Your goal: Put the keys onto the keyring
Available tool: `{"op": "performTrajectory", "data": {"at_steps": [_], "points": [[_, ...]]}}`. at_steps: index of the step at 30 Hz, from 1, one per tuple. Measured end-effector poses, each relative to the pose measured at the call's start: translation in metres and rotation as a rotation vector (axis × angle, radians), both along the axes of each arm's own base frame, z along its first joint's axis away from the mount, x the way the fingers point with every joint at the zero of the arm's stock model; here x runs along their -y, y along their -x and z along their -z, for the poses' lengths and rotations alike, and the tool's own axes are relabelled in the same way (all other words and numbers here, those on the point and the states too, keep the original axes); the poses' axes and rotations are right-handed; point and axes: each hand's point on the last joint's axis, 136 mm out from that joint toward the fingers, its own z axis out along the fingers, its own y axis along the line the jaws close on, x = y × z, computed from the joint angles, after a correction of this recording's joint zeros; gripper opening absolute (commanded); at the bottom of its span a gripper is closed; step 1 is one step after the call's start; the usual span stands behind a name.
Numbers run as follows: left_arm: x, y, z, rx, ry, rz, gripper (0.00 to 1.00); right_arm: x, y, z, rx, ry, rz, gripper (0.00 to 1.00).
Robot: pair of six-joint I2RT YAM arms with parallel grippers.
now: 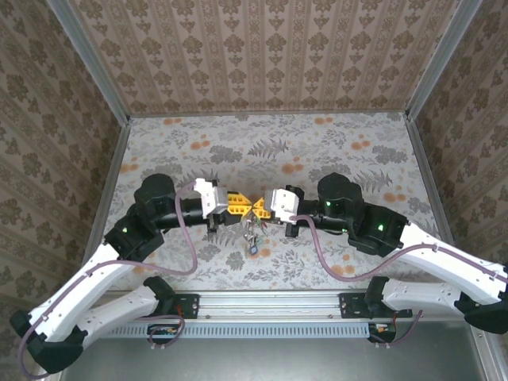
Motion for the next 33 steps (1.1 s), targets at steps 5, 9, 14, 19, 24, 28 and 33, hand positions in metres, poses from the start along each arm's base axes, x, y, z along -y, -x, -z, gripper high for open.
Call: {"op": "performTrajectory", "data": {"at_steps": [5,9,14,19,24,28,33], "points": [[0.0,-0.018,0.011,0.018,-0.139,-0.112,0.21,-0.003,-0.019,0.01,-0.008,0.102,0.075,0.0],[-0.001,-0.024,0.027,0.036,-0.233,-0.152,0.0,-0.004,-0.026,0.025,-0.033,0.176,0.098,0.0],[-0.004,-0.022,0.039,0.044,-0.291,-0.145,0.0,-0.004,-0.029,0.037,-0.05,0.232,0.104,0.0],[-0.006,-0.014,0.034,0.049,-0.24,-0.11,0.0,-0.006,-0.022,0.033,-0.053,0.208,0.068,0.12],[-0.012,-0.002,0.023,0.013,-0.1,-0.051,0.0,-0.01,-0.009,0.021,-0.035,0.132,0.001,0.15],[-0.013,0.006,0.014,-0.01,-0.019,-0.001,0.0,-0.012,0.001,0.013,-0.025,0.084,-0.054,0.16],[-0.014,0.01,0.002,-0.034,0.084,0.055,0.0,-0.012,0.008,0.002,-0.009,0.041,-0.087,0.03]]}}
